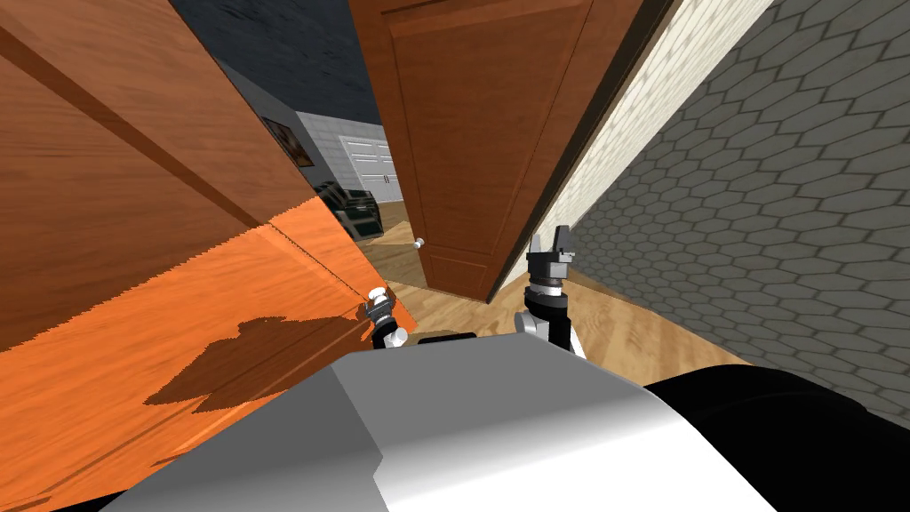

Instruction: Push the door open

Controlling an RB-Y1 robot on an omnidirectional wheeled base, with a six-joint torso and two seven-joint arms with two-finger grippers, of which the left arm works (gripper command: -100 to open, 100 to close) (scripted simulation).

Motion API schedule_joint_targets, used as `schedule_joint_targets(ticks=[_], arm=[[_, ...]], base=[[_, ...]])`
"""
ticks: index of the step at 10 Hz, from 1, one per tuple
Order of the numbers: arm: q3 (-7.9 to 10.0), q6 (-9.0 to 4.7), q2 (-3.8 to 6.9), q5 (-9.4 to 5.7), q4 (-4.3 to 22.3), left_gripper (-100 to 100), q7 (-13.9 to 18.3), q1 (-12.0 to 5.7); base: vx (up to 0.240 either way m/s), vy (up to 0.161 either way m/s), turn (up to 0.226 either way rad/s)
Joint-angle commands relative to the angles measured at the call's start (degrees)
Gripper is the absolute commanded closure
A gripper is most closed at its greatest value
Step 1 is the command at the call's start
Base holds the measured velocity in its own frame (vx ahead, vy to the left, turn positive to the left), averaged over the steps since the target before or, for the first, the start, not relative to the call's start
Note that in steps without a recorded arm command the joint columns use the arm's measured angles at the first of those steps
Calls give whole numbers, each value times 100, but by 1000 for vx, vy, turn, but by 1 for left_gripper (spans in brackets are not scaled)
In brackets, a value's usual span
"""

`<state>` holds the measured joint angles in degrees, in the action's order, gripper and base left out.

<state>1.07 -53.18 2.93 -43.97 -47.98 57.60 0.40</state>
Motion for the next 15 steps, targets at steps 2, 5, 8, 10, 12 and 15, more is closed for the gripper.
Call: schedule_joint_targets(ticks=[2,5,8,10,12,15], arm=[[240,-147,41,-136,41,100,-91,-47],[420,-230,5,-257,83,100,-166,-89],[595,-310,-62,-375,124,100,-239,-131],[595,-310,-62,-375,124,100,-239,-131],[719,-367,-129,-458,153,100,-291,-160],[933,-466,-293,-602,203,100,-380,-210]], base=[[152,51,2],[119,53,5],[110,34,15],[86,24,6],[77,27,12],[173,59,11]])
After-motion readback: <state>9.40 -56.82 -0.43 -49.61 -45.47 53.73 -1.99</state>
